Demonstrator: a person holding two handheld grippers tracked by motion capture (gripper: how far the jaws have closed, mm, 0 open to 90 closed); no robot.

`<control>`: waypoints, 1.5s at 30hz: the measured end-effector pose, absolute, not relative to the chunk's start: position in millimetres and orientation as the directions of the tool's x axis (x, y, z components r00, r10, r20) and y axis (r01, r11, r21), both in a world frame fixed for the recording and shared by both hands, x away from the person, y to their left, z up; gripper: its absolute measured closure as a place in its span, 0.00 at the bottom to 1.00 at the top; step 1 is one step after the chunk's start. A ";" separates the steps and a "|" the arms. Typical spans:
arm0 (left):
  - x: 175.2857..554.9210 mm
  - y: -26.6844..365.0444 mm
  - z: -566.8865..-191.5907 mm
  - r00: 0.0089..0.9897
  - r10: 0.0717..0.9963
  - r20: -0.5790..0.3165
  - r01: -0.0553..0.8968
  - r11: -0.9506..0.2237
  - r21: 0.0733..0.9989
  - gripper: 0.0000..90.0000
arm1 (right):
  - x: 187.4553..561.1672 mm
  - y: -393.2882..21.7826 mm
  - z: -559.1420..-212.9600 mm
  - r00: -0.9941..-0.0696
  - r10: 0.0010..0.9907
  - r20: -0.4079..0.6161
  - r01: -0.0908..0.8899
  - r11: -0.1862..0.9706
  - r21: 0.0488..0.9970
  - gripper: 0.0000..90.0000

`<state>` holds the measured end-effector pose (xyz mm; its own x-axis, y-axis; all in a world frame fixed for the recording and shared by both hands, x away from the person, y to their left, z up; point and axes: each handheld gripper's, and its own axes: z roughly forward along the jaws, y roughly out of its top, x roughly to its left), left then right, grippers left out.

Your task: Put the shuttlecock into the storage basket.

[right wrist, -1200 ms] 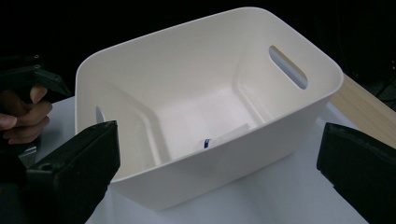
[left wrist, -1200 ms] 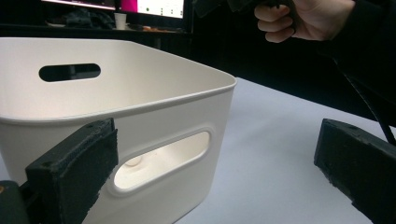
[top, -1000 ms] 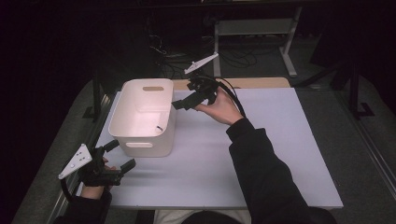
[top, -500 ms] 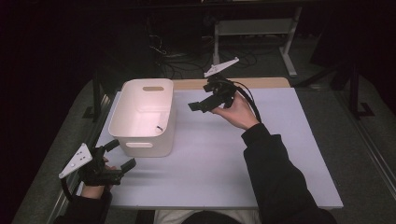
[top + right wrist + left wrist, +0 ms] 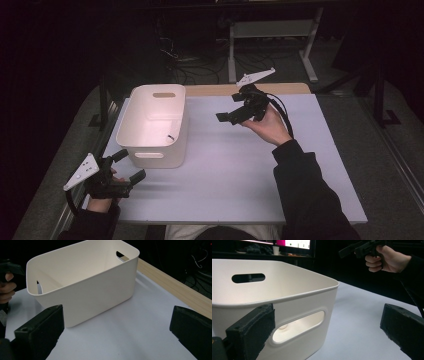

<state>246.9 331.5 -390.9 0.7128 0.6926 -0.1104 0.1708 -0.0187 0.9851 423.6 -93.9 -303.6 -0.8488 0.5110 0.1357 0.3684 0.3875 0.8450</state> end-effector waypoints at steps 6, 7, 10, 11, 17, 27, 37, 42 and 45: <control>247.1 331.3 -390.9 0.714 0.692 -0.110 0.170 -0.019 0.985 0.00 | 418.3 -101.5 -312.7 -0.840 0.528 0.120 0.370 0.399 0.839 0.00; 247.2 331.3 -390.9 0.714 0.692 -0.110 0.171 -0.019 0.985 0.00 | 418.0 -102.9 -314.3 -0.840 0.529 0.119 0.370 0.400 0.838 0.00; 247.2 331.3 -390.9 0.713 0.692 -0.110 0.171 -0.019 0.985 0.00 | 416.5 -105.5 -317.4 -0.839 0.532 0.118 0.371 0.398 0.839 0.00; 247.2 331.3 -390.9 0.714 0.692 -0.110 0.171 -0.019 0.985 0.00 | 414.7 -108.3 -320.3 -0.837 0.534 0.117 0.370 0.396 0.840 0.00; 247.2 331.3 -390.9 0.714 0.692 -0.110 0.170 -0.019 0.985 0.00 | 409.8 -114.7 -325.5 -0.833 0.542 0.114 0.369 0.389 0.844 0.00; 247.4 330.9 -390.9 0.714 0.691 -0.109 0.169 -0.019 0.985 0.00 | 398.7 -127.9 -335.6 -0.827 0.551 0.111 0.367 0.380 0.849 0.00; 247.3 330.6 -390.8 0.715 0.691 -0.105 0.166 -0.022 0.986 0.00 | 391.2 -143.4 -344.3 -0.810 0.576 0.112 0.379 0.369 0.848 0.00; 247.2 330.6 -390.8 0.715 0.691 -0.104 0.165 -0.022 0.986 0.00 | 388.4 -148.4 -346.6 -0.807 0.581 0.109 0.379 0.366 0.850 0.00; 247.1 330.5 -390.8 0.715 0.692 -0.102 0.163 -0.023 0.986 0.00 | 387.5 -150.9 -348.1 -0.804 0.584 0.109 0.379 0.363 0.851 0.00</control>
